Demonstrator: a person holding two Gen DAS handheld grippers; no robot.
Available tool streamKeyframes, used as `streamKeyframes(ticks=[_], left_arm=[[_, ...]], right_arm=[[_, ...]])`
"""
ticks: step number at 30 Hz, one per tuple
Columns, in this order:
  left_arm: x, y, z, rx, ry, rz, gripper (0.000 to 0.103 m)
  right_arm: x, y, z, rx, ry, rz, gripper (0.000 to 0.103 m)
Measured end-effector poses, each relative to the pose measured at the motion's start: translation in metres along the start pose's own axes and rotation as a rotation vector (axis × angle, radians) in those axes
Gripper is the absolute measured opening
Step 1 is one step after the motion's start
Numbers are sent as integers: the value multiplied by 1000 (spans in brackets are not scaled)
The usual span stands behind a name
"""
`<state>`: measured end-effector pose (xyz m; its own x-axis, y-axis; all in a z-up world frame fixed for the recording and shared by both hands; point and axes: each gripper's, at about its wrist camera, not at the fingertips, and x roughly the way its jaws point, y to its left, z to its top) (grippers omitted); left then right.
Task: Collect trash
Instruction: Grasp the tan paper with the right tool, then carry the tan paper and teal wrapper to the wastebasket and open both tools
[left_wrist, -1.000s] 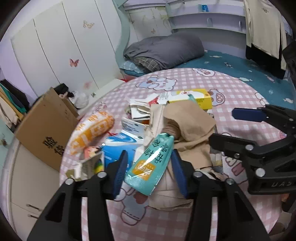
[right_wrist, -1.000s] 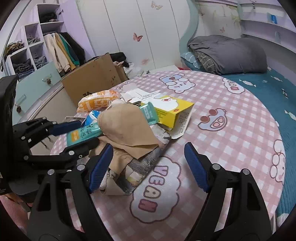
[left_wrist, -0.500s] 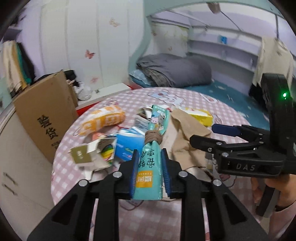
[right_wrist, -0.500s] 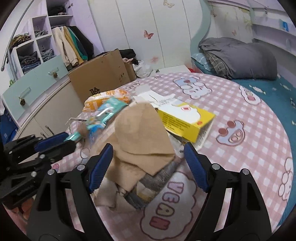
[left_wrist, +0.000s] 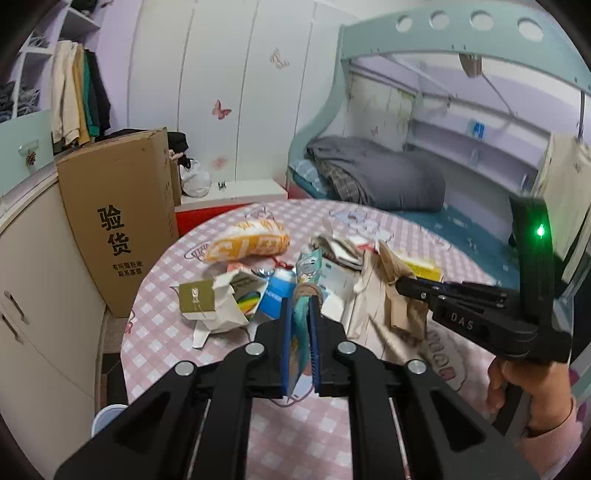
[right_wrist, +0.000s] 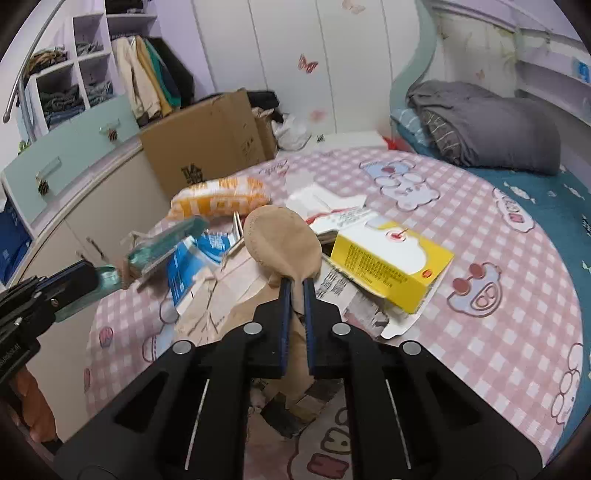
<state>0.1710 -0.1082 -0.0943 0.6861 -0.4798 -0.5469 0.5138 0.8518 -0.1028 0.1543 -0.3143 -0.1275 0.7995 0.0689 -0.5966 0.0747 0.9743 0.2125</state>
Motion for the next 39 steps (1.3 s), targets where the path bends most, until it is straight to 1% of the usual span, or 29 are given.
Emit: streamKeyframes(ticks=[6, 8, 12, 15, 17, 19, 20, 22, 24, 26, 29, 30, 34, 38, 39], left_arm=[[-23, 8, 9, -51, -76, -33, 8], [-34, 15, 11, -80, -101, -61, 8], [-60, 37, 11, -139, -157, -81, 8], [-80, 58, 7, -185, -199, -51, 8], [-90, 74, 3, -210, -217, -31, 8], [-101, 95, -3, -244, -230, 12, 8], [-107, 108, -9, -264, -238, 49, 8], [-114, 128, -18, -290, -235, 100, 8], [-120, 154, -32, -336, -226, 161, 8], [-123, 180, -47, -377, -209, 215, 8], [-122, 228, -77, -456, -154, 313, 8], [-120, 243, -85, -479, -138, 338, 8], [-109, 303, -127, -583, -55, 446, 8], [-93, 354, -166, -676, 22, 507, 8], [-89, 362, -173, -686, 39, 528, 8]], right_arm=[[-35, 23, 16, -20, -83, 45, 7], [-45, 36, 23, -37, -110, 61, 7], [-56, 65, 34, -46, -141, 144, 7], [-53, 88, 39, -61, -135, 205, 7], [-45, 113, 39, -89, -118, 245, 7], [-32, 143, 36, -117, -89, 297, 7], [-27, 157, 33, -131, -75, 316, 7], [-12, 185, 26, -156, -45, 355, 7], [2, 214, 18, -180, -6, 401, 7], [26, 248, 7, -207, 51, 450, 7], [61, 293, -11, -248, 135, 494, 7], [71, 305, -17, -257, 158, 502, 7], [134, 364, -52, -323, 289, 517, 7], [195, 413, -88, -360, 401, 532, 7], [204, 419, -94, -365, 410, 526, 8]])
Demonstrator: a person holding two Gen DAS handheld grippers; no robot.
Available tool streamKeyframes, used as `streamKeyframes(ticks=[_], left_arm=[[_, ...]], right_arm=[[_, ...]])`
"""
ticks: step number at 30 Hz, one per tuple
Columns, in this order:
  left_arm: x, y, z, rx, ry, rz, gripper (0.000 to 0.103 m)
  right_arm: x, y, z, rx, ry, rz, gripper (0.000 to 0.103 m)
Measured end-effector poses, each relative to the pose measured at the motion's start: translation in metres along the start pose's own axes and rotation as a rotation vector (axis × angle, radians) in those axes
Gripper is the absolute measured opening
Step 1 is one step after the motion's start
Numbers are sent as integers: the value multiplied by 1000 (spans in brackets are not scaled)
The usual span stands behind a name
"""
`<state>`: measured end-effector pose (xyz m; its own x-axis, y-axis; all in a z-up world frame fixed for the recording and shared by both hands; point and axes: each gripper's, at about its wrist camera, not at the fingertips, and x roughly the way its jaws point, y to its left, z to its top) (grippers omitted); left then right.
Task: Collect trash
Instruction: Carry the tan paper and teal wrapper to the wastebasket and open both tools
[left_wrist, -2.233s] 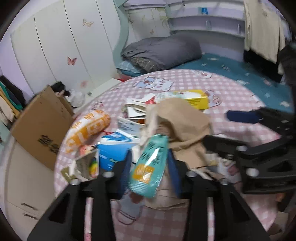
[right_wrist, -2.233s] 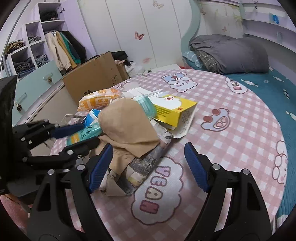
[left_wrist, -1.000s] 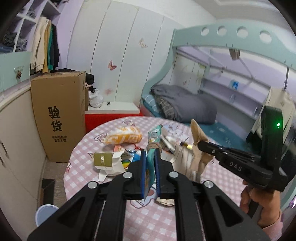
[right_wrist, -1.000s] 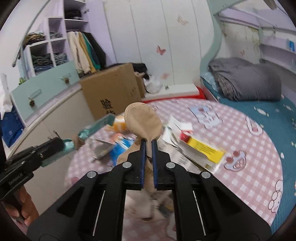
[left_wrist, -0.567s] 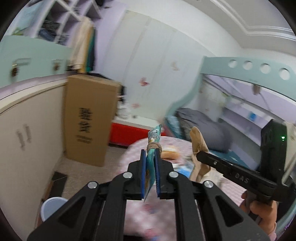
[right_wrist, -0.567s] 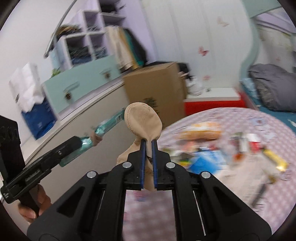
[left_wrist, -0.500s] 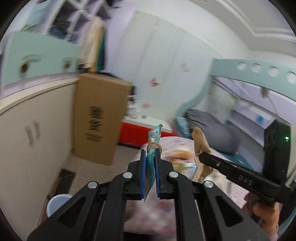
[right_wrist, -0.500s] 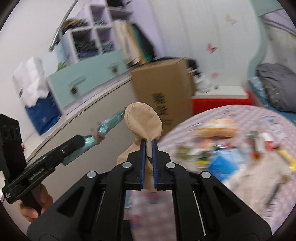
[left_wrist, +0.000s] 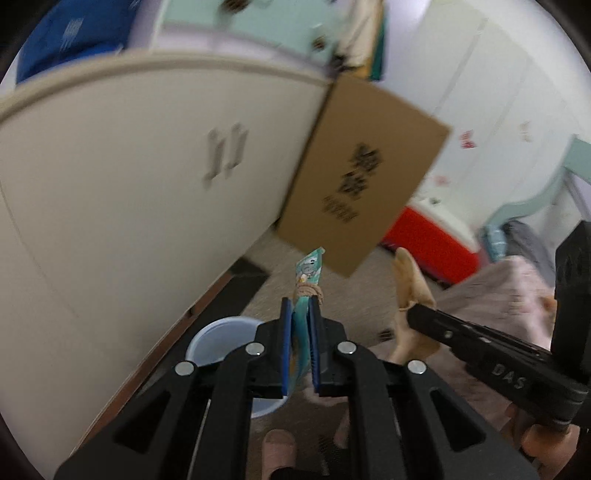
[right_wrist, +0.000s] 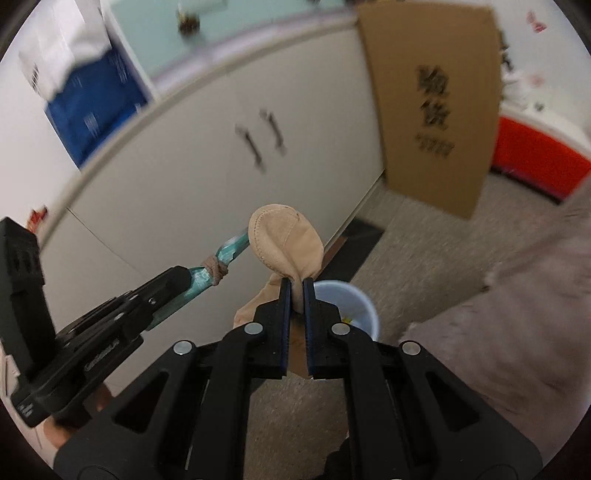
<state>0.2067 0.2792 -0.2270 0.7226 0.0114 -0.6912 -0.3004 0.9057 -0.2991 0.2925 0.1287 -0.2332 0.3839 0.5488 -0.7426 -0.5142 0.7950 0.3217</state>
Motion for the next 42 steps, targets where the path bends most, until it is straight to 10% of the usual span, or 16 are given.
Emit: streamKeyframes(ticks=[5, 7, 9, 20, 37, 40, 42], left_arm=[[43, 37, -5, -52, 65, 70, 8], [58, 45, -8, -58, 91, 95, 8], [68, 49, -14, -64, 112, 94, 8], [92, 40, -25, -56, 153, 113, 8], [104, 29, -13, -33, 168, 128, 9], [110, 29, -8, -51, 174, 126, 19], [113, 31, -7, -69, 176, 146, 61]], right_arm=[[75, 8, -3, -13, 88, -2, 9], [90, 1, -9, 10, 118, -1, 23], [94, 0, -11, 18, 115, -28, 61], [76, -5, -26, -19, 50, -223, 68], [61, -11, -22, 24, -33, -251, 71], [59, -18, -22, 44, -36, -252, 72], [58, -22, -22, 64, -35, -259, 72]])
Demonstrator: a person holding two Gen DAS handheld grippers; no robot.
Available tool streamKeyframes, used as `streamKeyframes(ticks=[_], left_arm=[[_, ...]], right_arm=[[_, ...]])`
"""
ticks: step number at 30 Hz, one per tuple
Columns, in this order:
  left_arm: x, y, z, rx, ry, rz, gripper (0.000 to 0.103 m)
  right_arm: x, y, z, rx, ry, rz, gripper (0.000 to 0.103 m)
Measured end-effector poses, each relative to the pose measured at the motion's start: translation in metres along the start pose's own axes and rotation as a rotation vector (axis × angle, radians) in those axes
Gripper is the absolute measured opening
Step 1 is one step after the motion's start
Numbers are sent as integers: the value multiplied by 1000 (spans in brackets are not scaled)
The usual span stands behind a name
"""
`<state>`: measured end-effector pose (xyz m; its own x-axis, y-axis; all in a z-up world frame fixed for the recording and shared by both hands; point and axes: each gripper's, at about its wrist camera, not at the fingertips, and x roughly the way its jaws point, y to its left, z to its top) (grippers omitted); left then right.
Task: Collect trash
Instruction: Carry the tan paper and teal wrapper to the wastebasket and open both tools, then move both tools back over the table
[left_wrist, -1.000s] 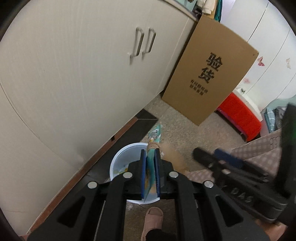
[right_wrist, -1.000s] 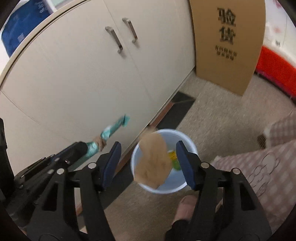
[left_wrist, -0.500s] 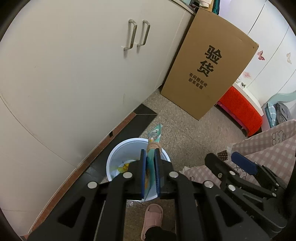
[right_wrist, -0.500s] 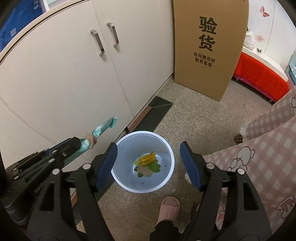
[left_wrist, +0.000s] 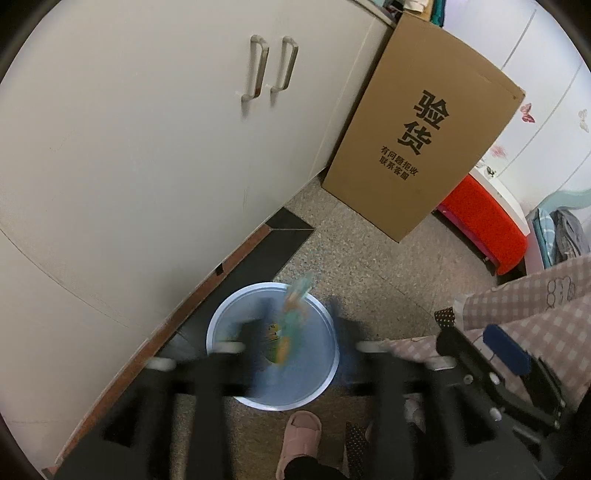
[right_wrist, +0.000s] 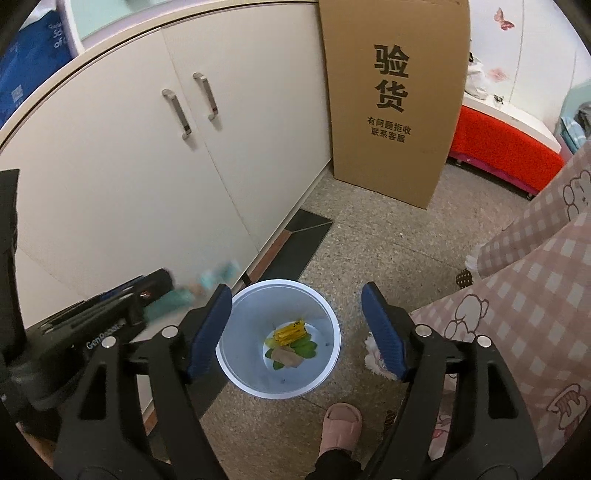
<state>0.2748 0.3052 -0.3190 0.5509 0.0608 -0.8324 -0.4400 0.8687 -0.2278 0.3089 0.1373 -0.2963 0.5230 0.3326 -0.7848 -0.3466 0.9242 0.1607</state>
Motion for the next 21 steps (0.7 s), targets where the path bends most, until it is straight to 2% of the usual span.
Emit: streamKeyframes(ticks=[1, 2, 14, 18, 21], left_arm=[[0, 2, 0, -14, -11, 22, 67], [0, 4, 0, -19, -15, 22, 67], [-12, 12, -9, -31, 1, 58, 68], [-39, 16, -10, -37, -22, 86, 69], [-73, 13, -11, -28, -73, 92, 71]], right_arm=[[1, -1, 0, 8, 5, 6, 72], [1, -2, 0, 11, 7, 5, 72], [-7, 1, -1, 5, -4, 46, 72], [-29, 4, 0, -7, -45, 60, 72], [-65, 5, -1, -7, -97, 92, 72]])
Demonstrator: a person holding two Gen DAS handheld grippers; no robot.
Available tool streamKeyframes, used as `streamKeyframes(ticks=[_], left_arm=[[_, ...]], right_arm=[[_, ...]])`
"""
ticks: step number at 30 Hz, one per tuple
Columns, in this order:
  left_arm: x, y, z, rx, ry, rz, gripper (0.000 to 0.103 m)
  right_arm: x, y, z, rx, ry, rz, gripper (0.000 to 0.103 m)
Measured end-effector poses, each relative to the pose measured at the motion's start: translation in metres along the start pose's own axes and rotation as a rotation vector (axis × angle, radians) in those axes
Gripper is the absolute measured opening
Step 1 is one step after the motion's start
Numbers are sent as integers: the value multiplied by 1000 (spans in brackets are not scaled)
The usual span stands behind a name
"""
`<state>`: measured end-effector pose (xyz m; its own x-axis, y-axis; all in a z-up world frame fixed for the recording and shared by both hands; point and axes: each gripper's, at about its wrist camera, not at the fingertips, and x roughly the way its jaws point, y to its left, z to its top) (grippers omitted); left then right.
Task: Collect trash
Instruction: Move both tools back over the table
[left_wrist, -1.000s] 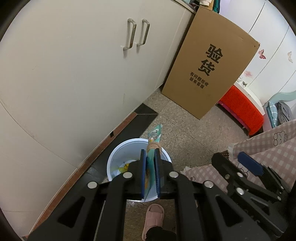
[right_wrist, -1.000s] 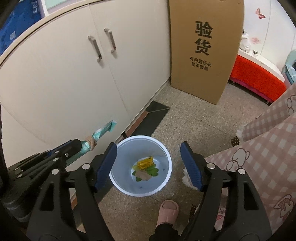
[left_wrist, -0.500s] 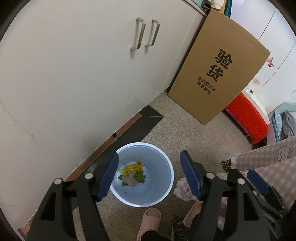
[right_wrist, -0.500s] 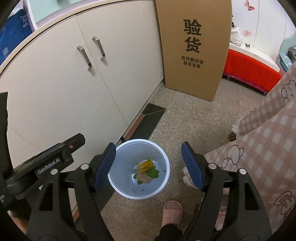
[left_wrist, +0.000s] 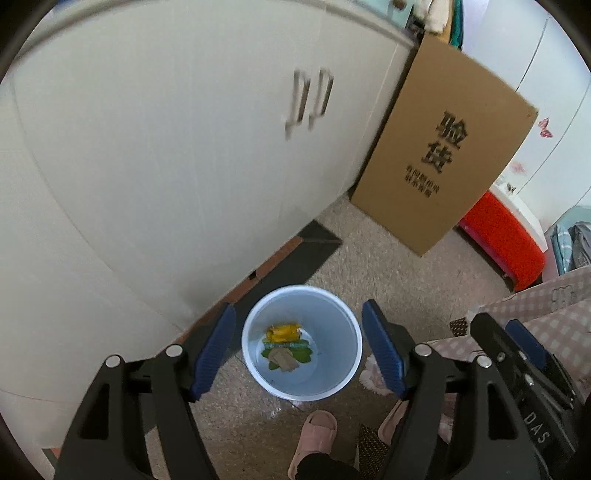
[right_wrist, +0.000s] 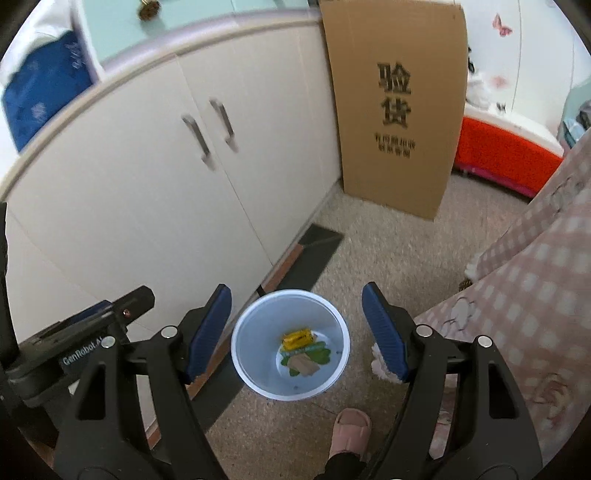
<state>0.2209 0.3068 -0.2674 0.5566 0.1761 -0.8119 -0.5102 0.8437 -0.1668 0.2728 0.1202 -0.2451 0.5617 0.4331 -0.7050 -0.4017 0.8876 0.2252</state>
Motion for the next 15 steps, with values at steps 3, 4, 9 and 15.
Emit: streamKeyframes(ticks=[3, 4, 9, 15], left_arm=[[-42, -7, 1, 11, -67, -12, 72], [-54, -11, 1, 19, -86, -18, 73], [-124, -39, -4, 70, -195, -79, 79], [-181, -105, -22, 185, -248, -187, 83]], right_arm=[[-37, 1, 7, 4, -53, 14, 72], [-54, 0, 10, 9, -80, 19, 72], [-128, -15, 19, 37, -177, 0, 75], [-214, -57, 12, 79, -285, -102, 76]])
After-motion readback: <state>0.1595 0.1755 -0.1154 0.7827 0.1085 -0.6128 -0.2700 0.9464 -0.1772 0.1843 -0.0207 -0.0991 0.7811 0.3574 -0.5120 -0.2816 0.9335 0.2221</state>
